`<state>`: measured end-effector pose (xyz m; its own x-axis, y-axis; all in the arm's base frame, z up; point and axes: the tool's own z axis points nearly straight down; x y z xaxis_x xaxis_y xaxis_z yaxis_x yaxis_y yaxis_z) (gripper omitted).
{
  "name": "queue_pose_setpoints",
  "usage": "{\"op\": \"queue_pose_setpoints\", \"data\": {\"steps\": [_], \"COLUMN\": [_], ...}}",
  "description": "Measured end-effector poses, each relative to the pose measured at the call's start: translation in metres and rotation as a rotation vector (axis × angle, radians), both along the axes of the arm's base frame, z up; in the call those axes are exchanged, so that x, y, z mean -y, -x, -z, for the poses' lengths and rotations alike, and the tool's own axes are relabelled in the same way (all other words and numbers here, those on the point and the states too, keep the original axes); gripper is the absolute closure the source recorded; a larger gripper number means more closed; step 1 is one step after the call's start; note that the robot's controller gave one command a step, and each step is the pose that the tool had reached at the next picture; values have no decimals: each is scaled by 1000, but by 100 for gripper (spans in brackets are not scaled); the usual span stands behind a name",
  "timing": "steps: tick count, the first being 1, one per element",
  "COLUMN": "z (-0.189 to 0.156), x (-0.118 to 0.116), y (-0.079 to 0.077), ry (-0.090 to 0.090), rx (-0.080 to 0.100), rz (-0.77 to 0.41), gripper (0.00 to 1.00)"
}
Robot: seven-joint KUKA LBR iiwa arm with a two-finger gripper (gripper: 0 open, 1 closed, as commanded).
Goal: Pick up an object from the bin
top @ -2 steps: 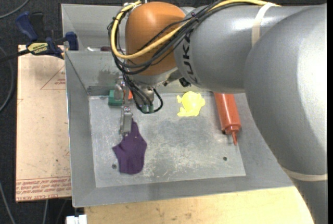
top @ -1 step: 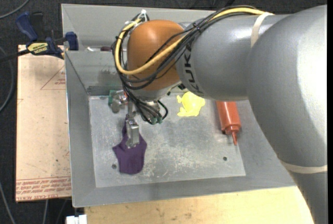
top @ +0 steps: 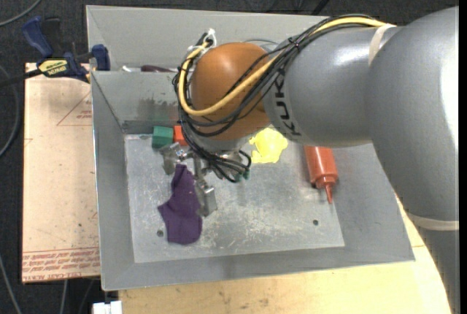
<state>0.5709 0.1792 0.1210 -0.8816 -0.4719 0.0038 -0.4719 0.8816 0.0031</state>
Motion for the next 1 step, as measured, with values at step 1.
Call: {"op": "queue_pose_setpoints", "data": {"steps": [1], "z": [-5], "x": [-4], "y": [-18], "ry": [-5], "rx": [13], "rz": [-176], "gripper": [0]}}
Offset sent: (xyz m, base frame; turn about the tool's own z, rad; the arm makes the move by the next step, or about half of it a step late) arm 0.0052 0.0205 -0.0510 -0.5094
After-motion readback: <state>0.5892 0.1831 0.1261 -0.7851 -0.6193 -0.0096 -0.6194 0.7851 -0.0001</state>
